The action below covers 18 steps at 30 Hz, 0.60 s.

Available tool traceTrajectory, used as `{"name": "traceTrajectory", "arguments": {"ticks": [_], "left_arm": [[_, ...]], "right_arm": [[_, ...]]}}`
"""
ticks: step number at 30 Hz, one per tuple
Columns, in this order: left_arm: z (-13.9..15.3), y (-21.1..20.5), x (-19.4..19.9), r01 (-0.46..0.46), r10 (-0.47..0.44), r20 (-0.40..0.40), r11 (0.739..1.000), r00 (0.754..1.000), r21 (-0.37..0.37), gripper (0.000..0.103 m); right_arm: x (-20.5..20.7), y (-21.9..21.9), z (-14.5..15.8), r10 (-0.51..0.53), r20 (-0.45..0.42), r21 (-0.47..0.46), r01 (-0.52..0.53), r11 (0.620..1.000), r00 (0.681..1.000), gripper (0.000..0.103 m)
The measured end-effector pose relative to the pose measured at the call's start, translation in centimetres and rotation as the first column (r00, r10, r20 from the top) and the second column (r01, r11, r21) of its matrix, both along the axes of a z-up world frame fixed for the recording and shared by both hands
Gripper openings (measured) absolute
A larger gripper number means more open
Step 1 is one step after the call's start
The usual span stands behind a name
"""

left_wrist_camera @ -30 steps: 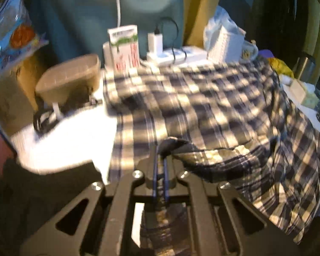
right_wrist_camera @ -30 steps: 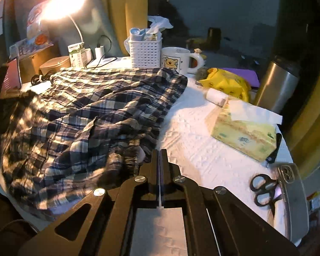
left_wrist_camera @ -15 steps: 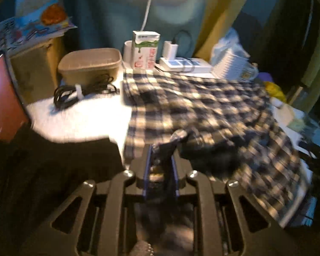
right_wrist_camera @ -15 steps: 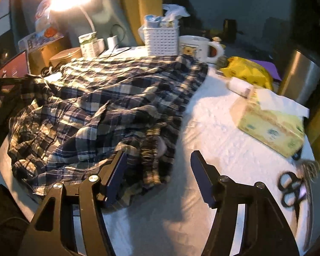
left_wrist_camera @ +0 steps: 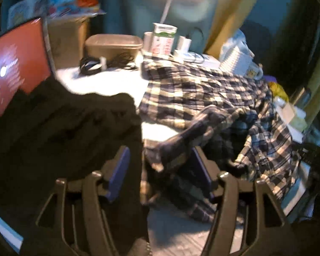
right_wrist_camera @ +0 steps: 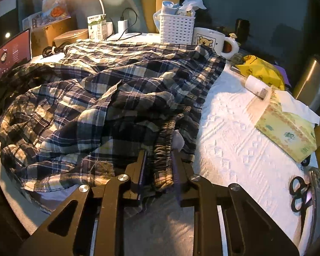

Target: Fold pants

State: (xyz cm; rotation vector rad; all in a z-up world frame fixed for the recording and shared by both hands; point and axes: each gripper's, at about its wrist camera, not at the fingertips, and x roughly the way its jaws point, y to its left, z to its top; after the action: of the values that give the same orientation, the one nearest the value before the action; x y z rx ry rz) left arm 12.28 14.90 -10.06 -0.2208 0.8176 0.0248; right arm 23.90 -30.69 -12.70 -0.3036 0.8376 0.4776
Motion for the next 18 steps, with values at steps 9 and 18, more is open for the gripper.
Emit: {"name": "traceTrajectory", "arguments": {"ticks": [9, 18], "left_arm": [[0.0, -5.6, 0.4, 0.202, -0.198, -0.048, 0.977, 0.979, 0.074, 0.063], [-3.3, -3.0, 6.0, 0.167, -0.152, -0.097, 0.969, 0.984, 0.18, 0.062]], "right_arm": [[-1.5, -2.4, 1.6, -0.083, 0.042, 0.04, 0.081, 0.996, 0.996, 0.011], [-2.0, -4.1, 2.7, -0.117, 0.071, 0.031, 0.115, 0.993, 0.991, 0.011]]}}
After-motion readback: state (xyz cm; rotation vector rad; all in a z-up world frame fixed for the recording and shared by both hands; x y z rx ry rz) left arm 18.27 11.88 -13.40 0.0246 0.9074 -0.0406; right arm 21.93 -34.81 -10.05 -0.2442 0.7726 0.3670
